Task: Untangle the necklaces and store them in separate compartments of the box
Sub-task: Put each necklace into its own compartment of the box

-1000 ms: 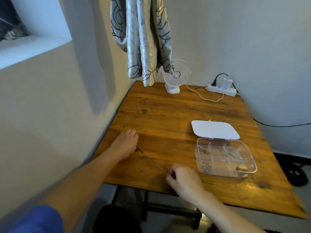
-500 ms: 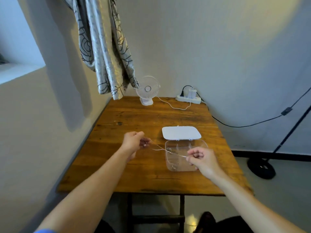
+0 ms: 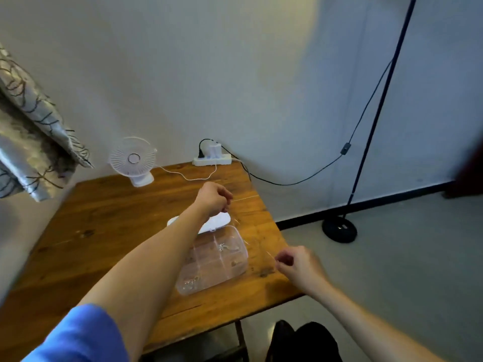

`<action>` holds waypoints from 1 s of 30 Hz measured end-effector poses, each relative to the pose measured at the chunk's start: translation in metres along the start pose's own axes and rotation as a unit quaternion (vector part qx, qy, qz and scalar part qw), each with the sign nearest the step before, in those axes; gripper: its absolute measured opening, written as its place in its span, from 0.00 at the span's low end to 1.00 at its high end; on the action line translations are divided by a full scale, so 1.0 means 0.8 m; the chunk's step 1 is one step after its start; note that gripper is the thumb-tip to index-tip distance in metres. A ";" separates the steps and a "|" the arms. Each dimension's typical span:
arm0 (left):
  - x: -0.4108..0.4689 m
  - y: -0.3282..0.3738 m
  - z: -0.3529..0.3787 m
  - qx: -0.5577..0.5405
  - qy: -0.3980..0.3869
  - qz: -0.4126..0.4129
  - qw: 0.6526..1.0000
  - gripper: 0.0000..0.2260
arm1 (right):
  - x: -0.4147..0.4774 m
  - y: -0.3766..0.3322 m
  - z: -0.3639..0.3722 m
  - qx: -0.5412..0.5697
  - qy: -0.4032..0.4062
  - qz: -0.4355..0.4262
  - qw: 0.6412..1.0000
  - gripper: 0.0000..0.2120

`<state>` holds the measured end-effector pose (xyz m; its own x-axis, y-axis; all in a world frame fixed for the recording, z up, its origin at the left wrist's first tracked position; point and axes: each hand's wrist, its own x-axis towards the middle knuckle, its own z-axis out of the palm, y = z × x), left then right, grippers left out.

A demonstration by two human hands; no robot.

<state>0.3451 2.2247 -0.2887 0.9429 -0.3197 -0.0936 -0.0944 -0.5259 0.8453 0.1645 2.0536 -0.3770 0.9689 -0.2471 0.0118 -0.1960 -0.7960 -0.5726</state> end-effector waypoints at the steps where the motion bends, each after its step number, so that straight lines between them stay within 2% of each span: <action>1: 0.012 0.002 0.014 0.049 0.001 0.026 0.998 0.11 | 0.000 0.006 0.004 -0.013 -0.013 0.003 1.000 0.05; 7: 0.057 -0.001 0.085 0.243 -0.035 0.135 0.960 0.11 | -0.005 0.026 0.022 -0.040 -0.037 -0.038 0.998 0.09; 12: 0.080 -0.026 0.118 0.302 -0.087 0.147 0.938 0.08 | -0.006 0.051 0.031 -0.040 -0.023 -0.118 0.992 0.11; 17: 0.091 -0.047 0.129 0.329 -0.089 0.156 0.927 0.07 | -0.003 0.063 0.038 -0.050 0.007 -0.158 0.986 0.12; 22: 0.096 -0.052 0.119 0.332 -0.045 0.164 0.928 0.08 | -0.001 0.059 0.033 -0.050 -0.013 -0.152 0.987 0.13; 26: 0.072 -0.049 0.087 0.283 0.042 0.170 0.943 0.07 | 0.004 0.046 0.018 -0.040 -0.048 -0.125 0.990 0.15; 30: 0.018 -0.070 0.034 0.238 0.108 0.154 0.953 0.08 | 0.027 0.016 0.010 0.015 0.007 -0.115 0.993 0.11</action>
<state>0.3552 2.2281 -0.3516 0.8862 -0.3737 0.2737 -0.4624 -0.7484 0.4754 0.1840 2.0431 -0.3907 0.9852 -0.0681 0.1574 0.0360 -0.8154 -0.5778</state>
